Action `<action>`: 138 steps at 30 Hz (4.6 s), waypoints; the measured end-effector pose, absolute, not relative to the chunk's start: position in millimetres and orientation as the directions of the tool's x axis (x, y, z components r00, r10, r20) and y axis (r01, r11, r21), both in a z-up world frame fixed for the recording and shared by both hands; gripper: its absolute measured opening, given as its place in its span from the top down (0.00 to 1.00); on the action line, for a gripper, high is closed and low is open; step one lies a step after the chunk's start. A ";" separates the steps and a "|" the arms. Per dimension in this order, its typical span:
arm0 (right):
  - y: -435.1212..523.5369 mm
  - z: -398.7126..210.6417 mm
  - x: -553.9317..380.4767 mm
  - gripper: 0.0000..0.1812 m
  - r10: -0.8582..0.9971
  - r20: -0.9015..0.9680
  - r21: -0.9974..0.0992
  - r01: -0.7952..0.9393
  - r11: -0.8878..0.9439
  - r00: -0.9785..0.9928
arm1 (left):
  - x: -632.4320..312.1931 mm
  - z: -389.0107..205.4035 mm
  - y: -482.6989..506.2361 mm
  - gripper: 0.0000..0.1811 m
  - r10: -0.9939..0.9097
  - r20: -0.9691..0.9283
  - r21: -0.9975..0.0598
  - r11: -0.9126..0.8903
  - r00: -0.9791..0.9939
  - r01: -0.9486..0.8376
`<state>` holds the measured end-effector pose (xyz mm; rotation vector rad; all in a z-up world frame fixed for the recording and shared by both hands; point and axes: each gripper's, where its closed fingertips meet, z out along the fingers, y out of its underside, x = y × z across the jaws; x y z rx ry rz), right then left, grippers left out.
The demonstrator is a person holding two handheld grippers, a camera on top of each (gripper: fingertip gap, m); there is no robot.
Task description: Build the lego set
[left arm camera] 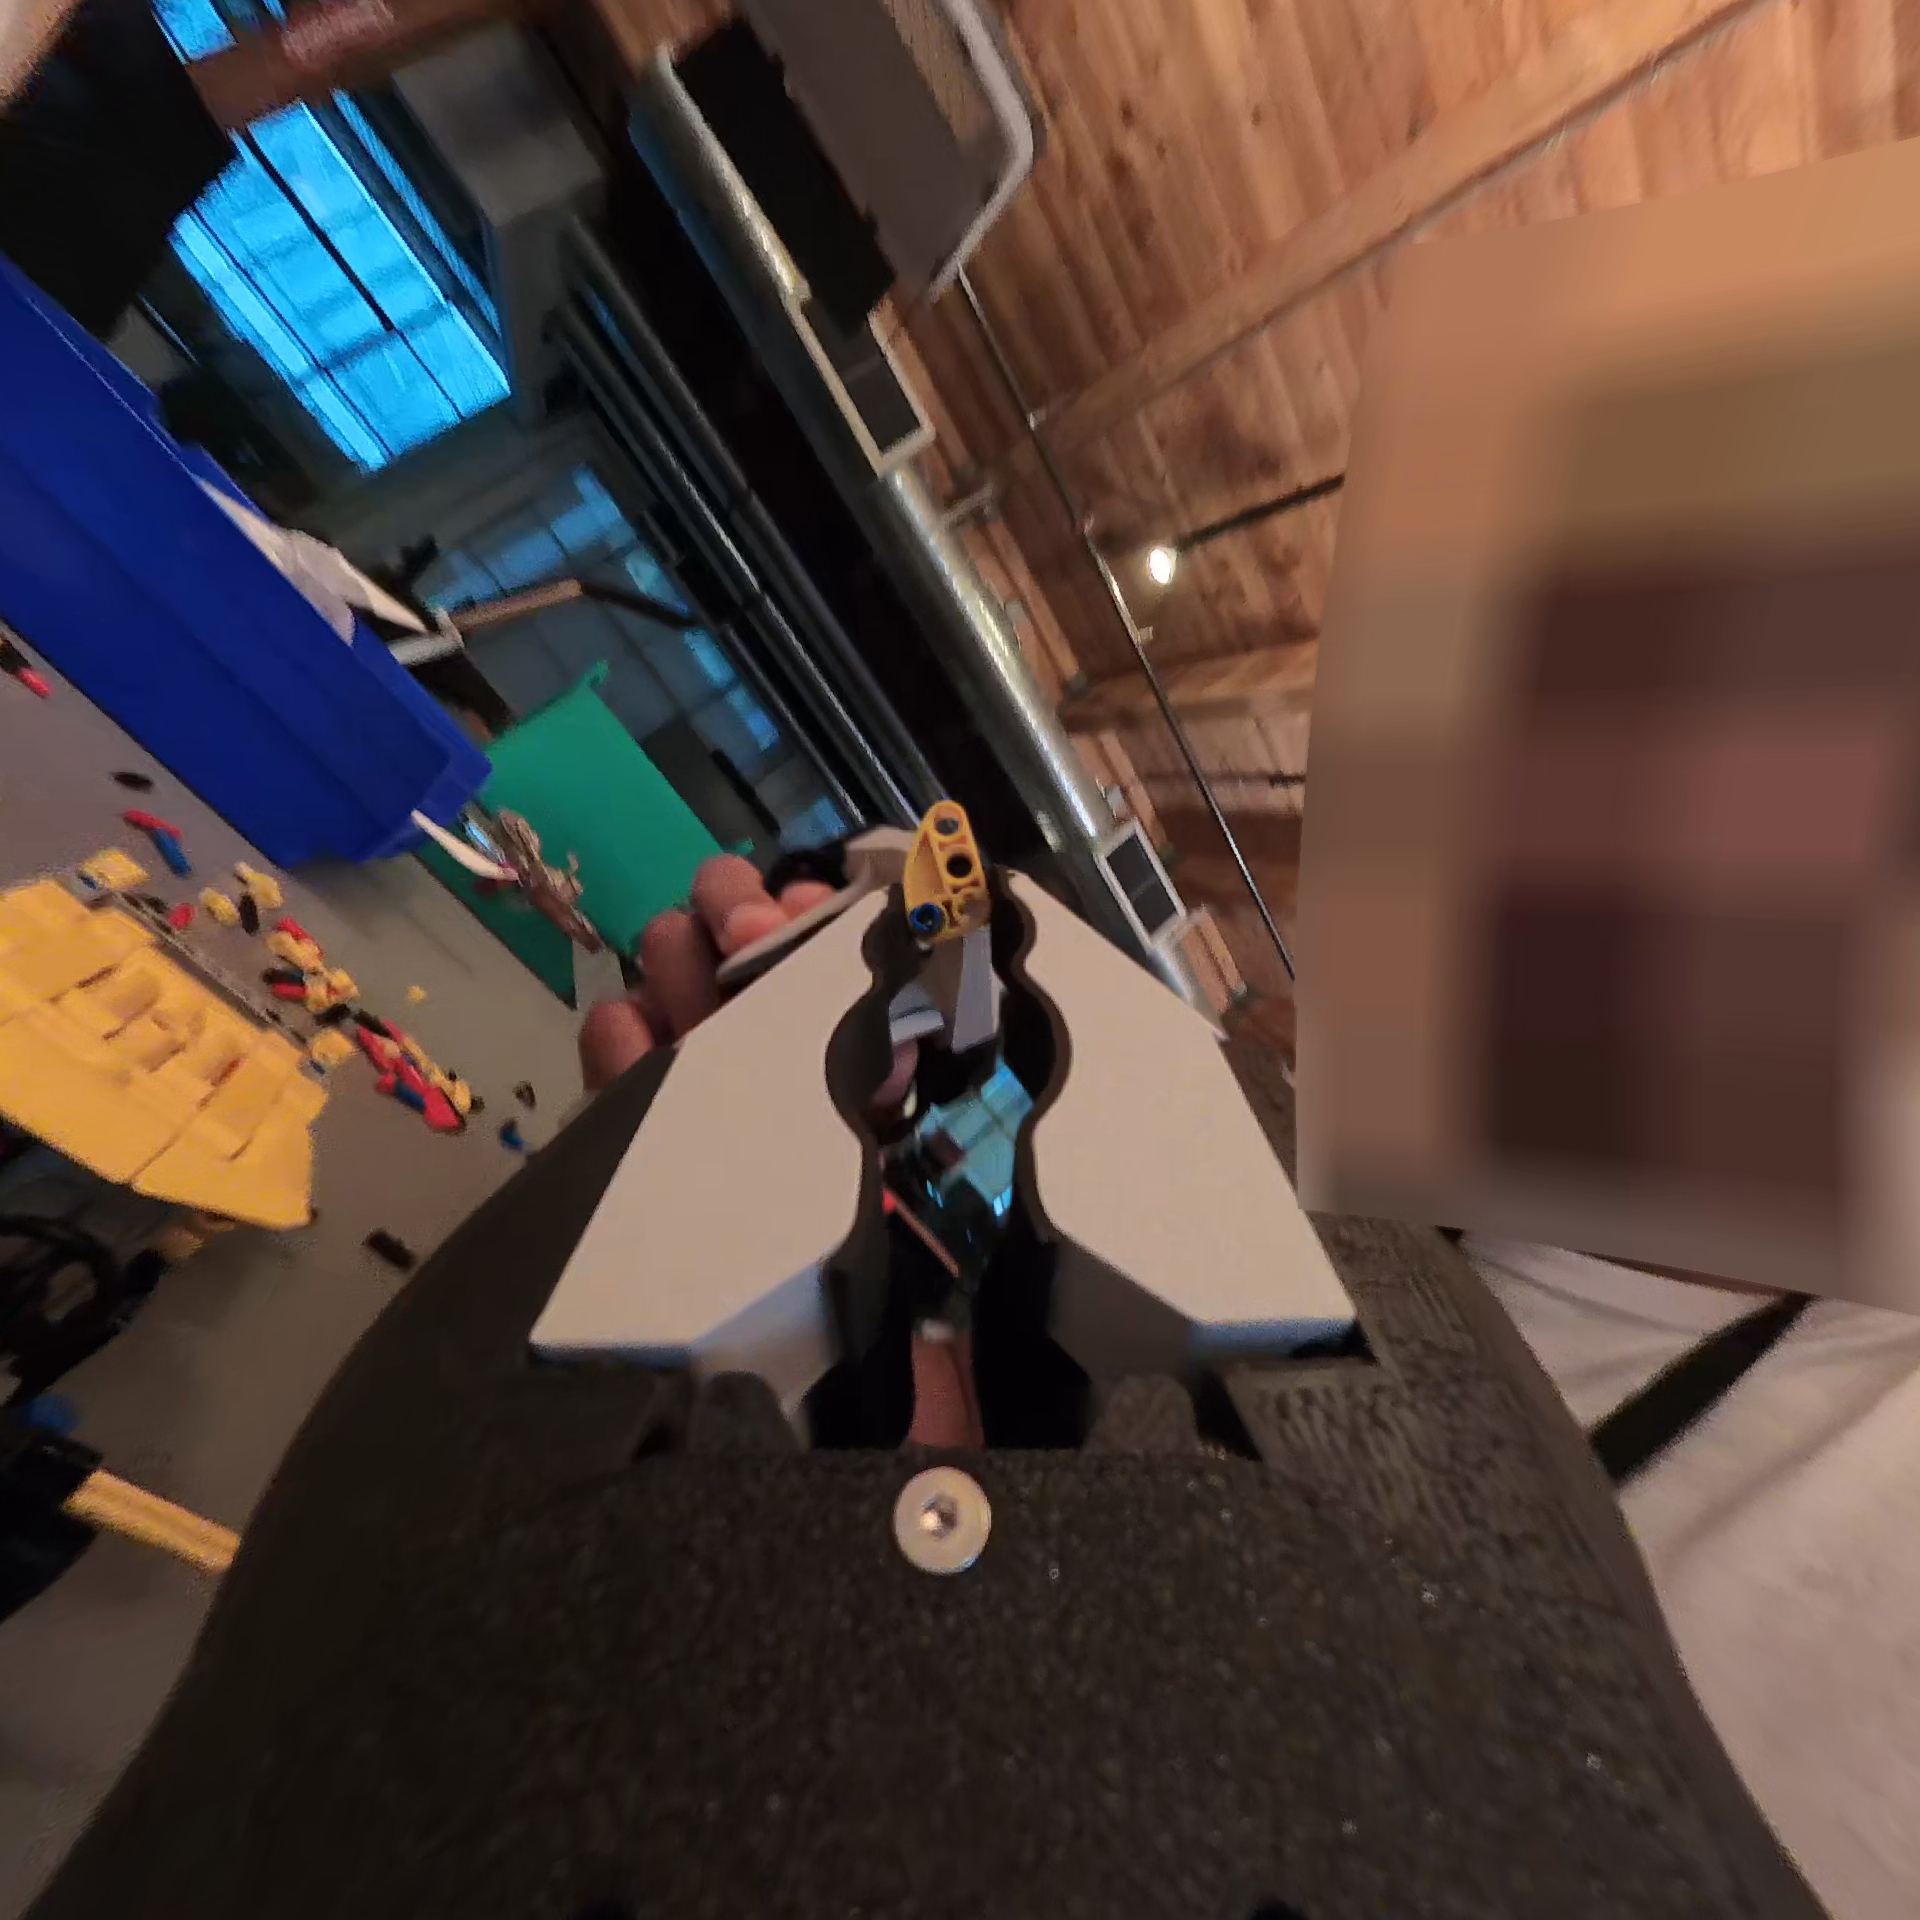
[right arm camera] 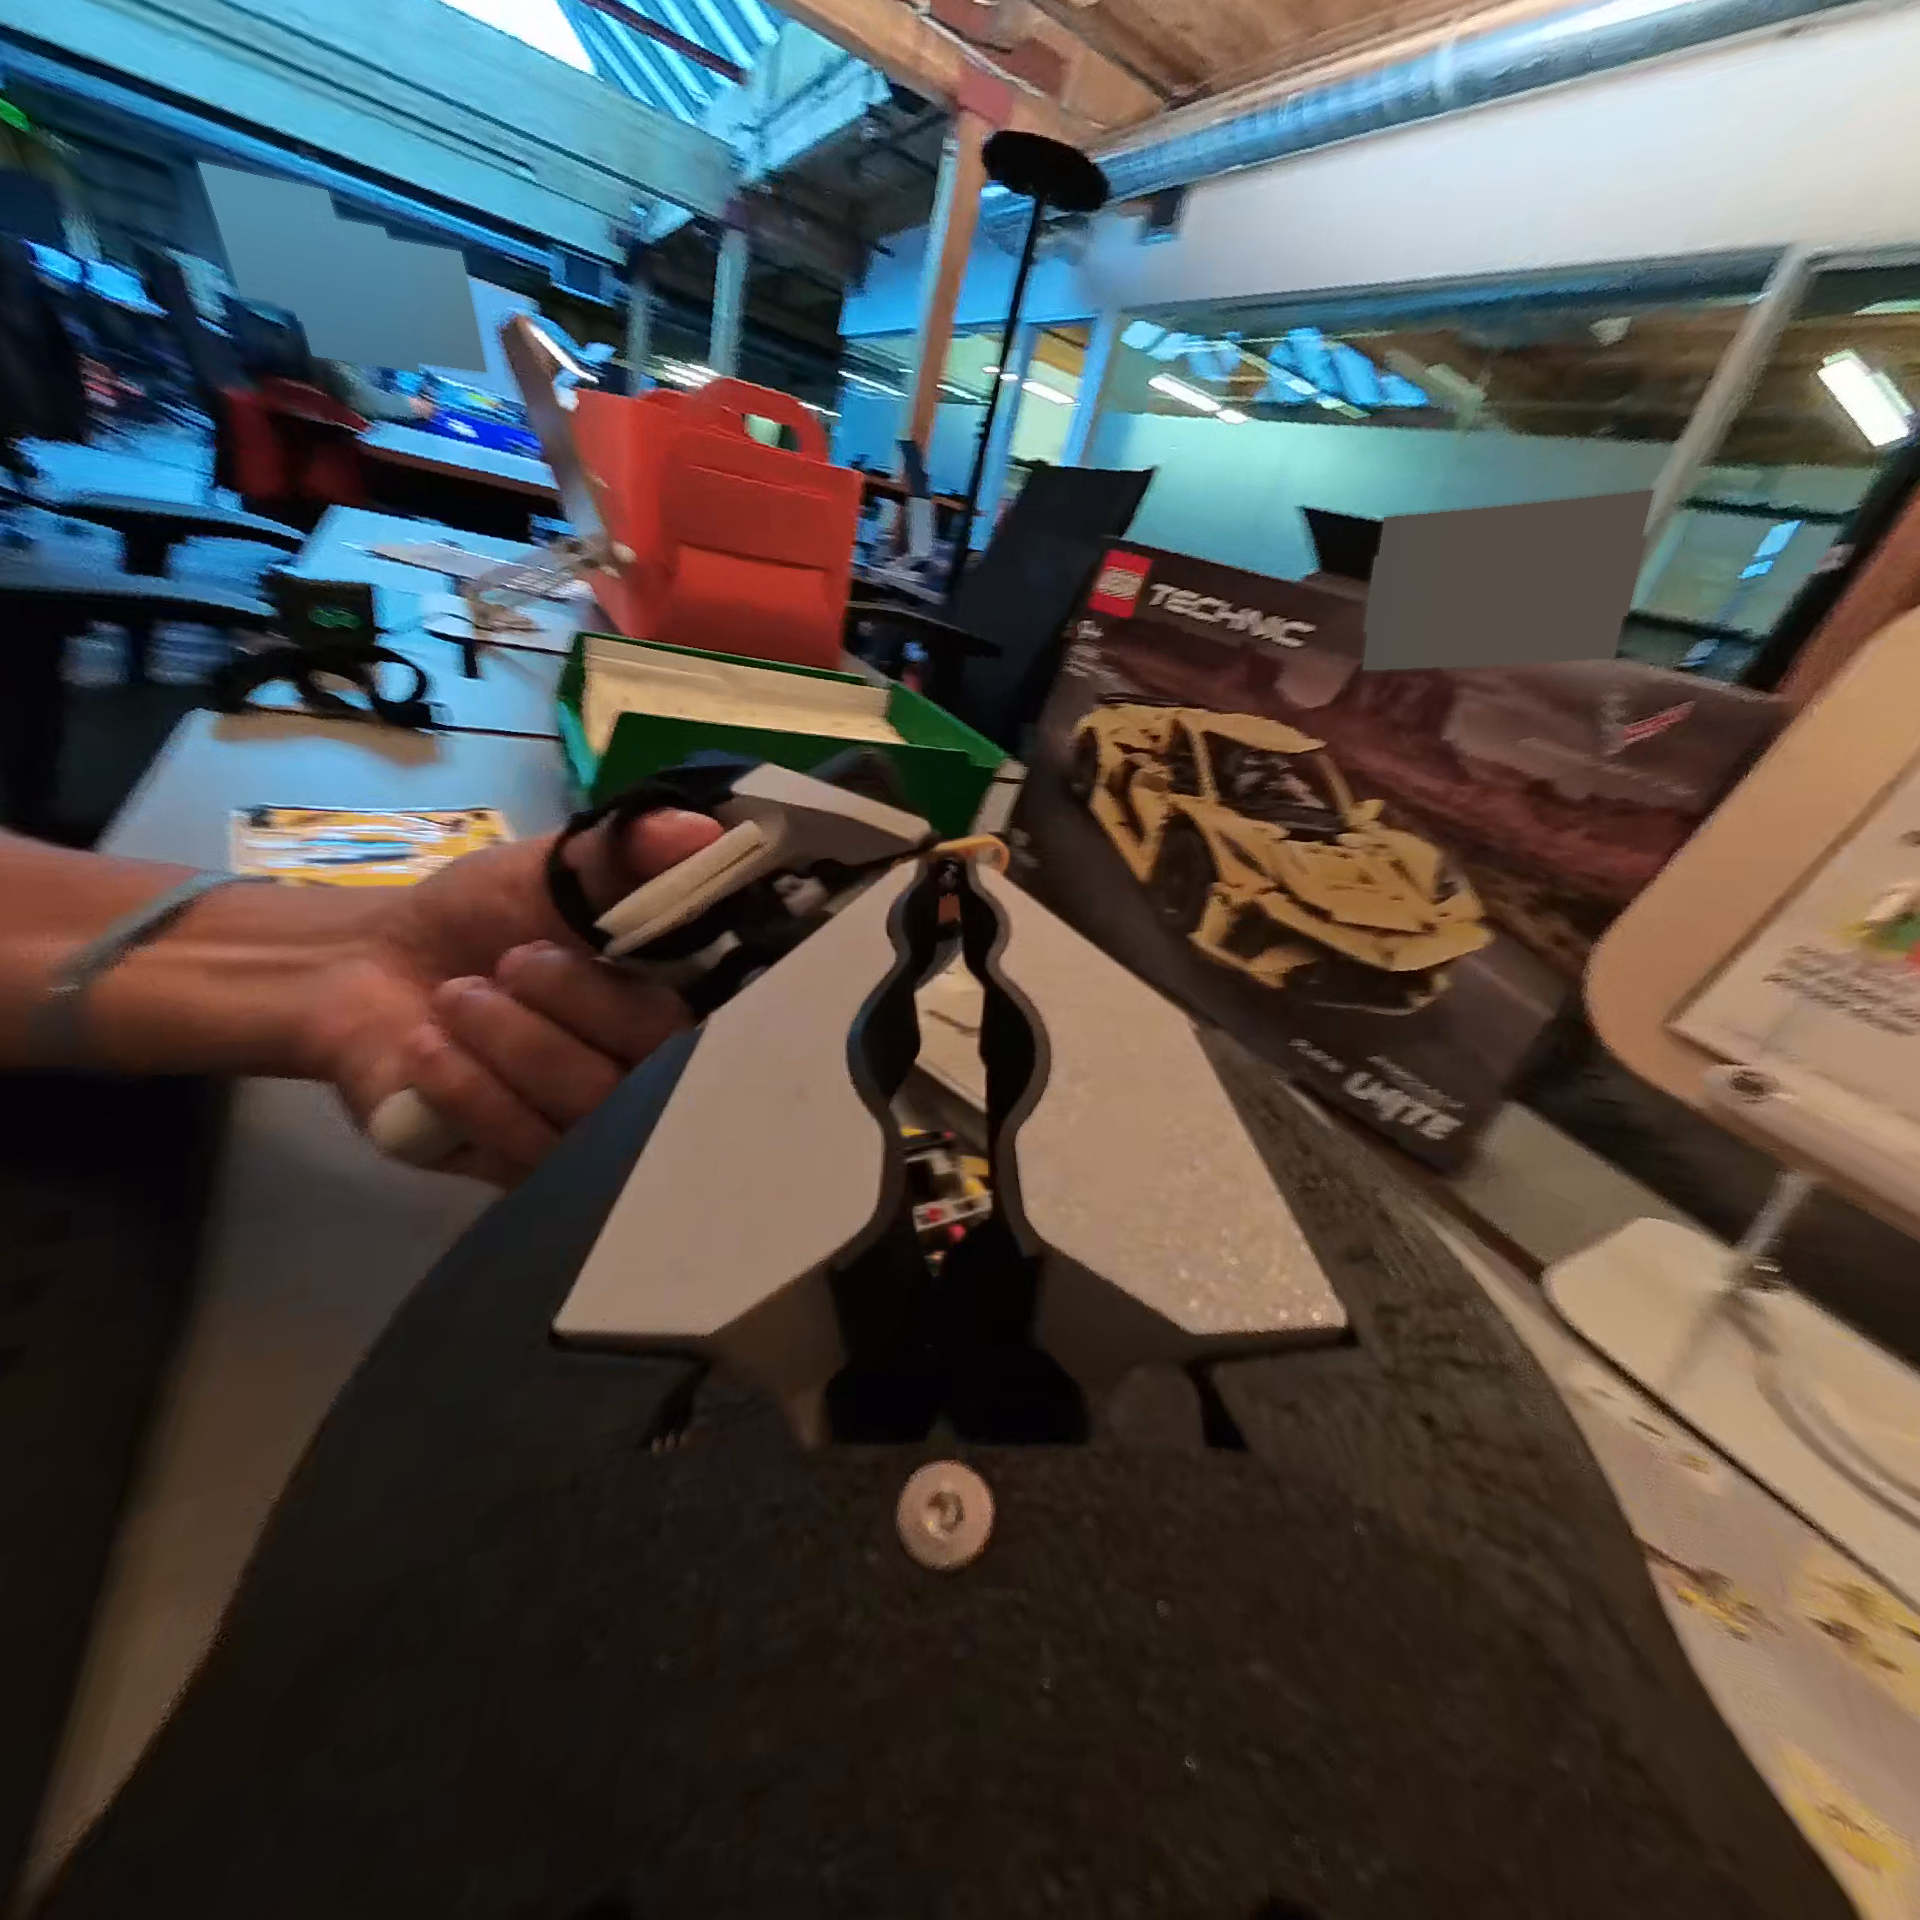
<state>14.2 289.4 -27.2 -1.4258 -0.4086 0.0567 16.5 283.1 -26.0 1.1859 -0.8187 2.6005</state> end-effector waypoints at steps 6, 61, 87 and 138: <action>278.3 -34.4 3.1 0.98 0.442 0.232 -0.973 0.201 0.117 0.866 | 6.0 -33.8 265.7 0.92 -0.126 0.719 -0.554 -0.697 -0.683 -0.455; 215.5 -34.8 -46.7 0.86 0.902 -0.085 -0.989 -0.147 -0.025 0.423 | -39.4 -36.3 200.5 0.92 0.177 0.704 -0.581 -0.413 -0.687 -0.702; 225.6 -30.5 71.3 0.86 0.536 -0.115 -0.992 -0.120 -0.025 0.836 | 1.8 -54.2 223.1 0.92 -0.343 0.622 -0.765 -0.458 -0.704 -0.453; -9.7 -172.5 211.0 0.98 -0.170 0.204 -0.129 -0.146 -0.981 0.964 | 39.3 -89.7 242.6 0.92 -0.848 0.292 -0.943 -0.176 -0.443 -0.284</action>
